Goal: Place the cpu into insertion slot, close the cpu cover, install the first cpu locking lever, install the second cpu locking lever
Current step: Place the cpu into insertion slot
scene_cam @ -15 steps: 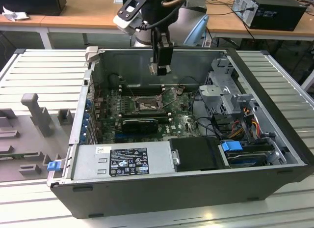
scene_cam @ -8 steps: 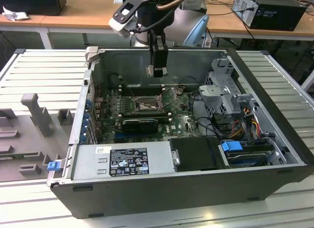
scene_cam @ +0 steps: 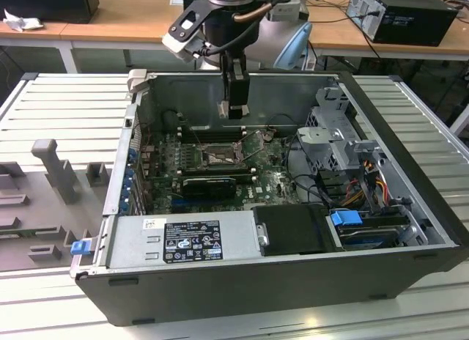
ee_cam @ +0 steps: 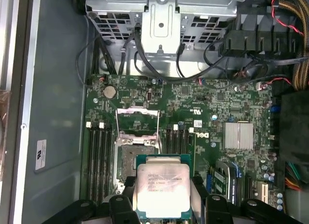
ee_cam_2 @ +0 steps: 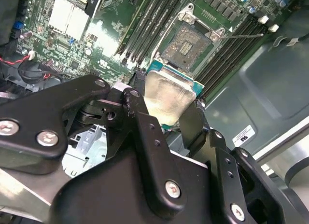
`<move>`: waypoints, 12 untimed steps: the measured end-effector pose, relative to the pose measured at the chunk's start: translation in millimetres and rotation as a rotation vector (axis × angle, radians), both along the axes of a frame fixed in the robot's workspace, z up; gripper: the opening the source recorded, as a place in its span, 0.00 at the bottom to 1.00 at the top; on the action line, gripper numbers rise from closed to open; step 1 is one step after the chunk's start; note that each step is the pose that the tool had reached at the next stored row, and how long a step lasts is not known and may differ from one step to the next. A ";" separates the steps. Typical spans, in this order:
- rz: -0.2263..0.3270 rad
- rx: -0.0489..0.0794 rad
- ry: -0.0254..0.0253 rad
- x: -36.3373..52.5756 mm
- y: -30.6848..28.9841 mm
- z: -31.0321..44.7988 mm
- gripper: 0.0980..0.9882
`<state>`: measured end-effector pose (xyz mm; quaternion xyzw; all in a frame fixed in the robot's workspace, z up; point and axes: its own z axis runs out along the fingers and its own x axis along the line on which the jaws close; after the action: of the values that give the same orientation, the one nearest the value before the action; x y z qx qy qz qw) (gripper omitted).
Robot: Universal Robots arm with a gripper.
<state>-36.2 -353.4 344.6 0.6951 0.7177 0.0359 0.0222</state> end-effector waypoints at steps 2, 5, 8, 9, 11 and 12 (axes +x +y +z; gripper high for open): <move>0.000 0.000 0.0000 -0.1 0.1 -4.7 0.48; 0.000 0.000 0.0003 0.0 0.2 -11.6 0.48; 0.000 0.000 0.0002 0.0 0.2 -19.6 0.48; 0.000 0.000 0.0002 0.0 0.2 -20.7 0.48; 0.000 0.000 0.0002 0.0 0.2 -23.6 0.48; 0.000 0.000 0.0003 -0.1 0.2 -25.3 0.48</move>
<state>-36.3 -353.2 319.2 0.6952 0.7176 0.0356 0.0223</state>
